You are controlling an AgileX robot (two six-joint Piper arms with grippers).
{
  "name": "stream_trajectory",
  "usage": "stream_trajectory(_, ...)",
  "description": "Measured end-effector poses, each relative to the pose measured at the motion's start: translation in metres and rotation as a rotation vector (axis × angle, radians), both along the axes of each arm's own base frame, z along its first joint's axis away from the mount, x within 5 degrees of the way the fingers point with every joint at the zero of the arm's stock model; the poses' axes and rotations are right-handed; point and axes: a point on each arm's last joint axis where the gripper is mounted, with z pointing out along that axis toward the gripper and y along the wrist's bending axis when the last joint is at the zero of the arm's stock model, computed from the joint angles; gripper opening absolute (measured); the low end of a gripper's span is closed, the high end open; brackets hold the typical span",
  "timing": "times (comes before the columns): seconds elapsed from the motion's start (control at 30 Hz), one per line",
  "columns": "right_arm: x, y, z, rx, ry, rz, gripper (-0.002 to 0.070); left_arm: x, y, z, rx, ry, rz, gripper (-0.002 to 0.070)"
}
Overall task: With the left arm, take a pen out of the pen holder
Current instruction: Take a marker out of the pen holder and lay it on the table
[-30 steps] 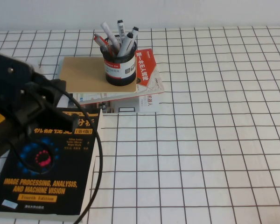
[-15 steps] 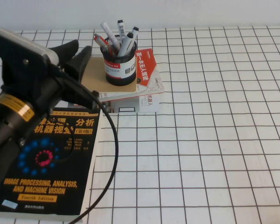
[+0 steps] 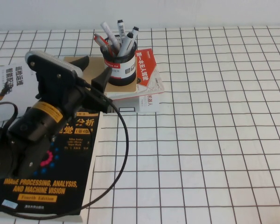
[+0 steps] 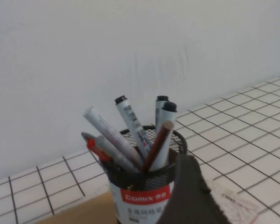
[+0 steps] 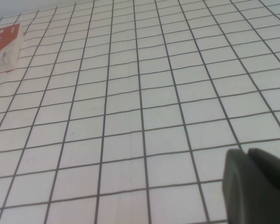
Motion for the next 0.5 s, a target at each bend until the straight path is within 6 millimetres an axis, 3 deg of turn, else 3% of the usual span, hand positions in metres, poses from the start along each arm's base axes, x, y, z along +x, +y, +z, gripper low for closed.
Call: stream_trajectory(0.5, 0.0, 0.0, 0.0, 0.0, 0.0, 0.0, -0.0016, 0.073, -0.01, -0.003, -0.105, -0.028, 0.043, 0.04)
